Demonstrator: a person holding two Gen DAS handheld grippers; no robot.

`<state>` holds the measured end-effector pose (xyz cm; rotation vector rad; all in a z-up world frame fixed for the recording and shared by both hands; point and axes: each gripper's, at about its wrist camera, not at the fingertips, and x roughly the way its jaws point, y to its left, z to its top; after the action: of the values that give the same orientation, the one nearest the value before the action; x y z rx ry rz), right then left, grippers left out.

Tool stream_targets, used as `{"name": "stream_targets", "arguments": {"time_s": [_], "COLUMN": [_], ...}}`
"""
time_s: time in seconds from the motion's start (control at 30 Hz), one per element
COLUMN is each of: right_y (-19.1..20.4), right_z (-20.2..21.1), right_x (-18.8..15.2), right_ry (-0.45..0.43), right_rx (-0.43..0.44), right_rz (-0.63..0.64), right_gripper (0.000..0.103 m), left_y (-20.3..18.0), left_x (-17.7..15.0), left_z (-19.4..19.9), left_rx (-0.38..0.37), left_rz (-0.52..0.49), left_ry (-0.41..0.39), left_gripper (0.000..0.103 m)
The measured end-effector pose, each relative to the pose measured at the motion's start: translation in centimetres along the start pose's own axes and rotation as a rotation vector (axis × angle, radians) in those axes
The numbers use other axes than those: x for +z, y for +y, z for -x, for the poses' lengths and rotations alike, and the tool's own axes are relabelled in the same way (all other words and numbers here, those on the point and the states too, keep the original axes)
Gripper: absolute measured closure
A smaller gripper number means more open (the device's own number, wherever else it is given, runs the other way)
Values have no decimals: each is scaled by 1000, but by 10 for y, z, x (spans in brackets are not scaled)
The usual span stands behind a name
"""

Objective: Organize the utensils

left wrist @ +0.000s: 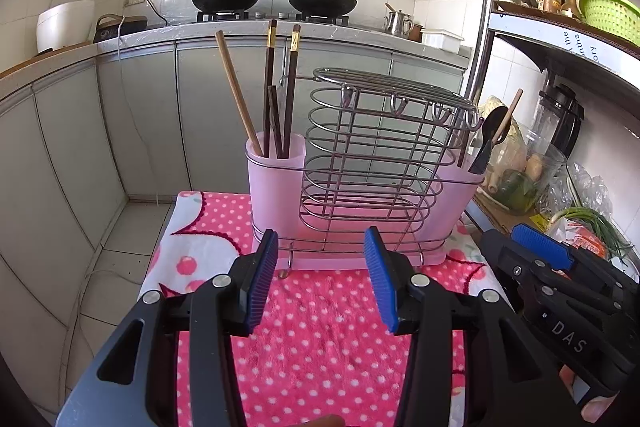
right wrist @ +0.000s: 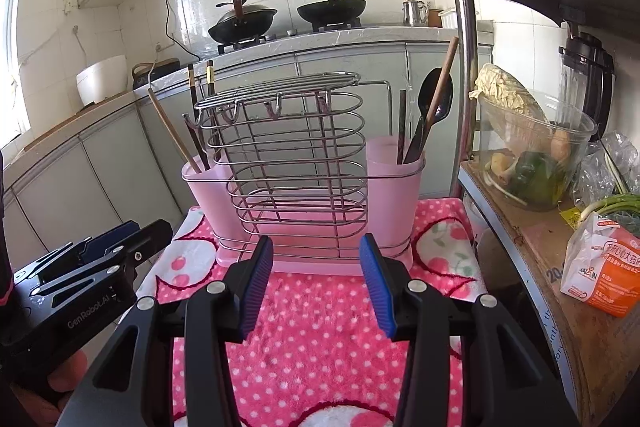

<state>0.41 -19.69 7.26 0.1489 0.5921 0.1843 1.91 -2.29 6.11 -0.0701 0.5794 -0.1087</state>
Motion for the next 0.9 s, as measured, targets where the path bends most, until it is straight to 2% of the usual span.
{"name": "stream_targets", "arguments": {"time_s": [0.9], "right_y": [1], "right_z": [-1], "right_x": [-2], "right_ry": [1], "right_rx": [-13], "right_rz": [3], "right_gripper": [58], "left_y": [1], "left_x": [-3], "left_z": [-3], "left_rx": [3], "left_rz": [6], "left_ry": [11], "left_gripper": [58]}}
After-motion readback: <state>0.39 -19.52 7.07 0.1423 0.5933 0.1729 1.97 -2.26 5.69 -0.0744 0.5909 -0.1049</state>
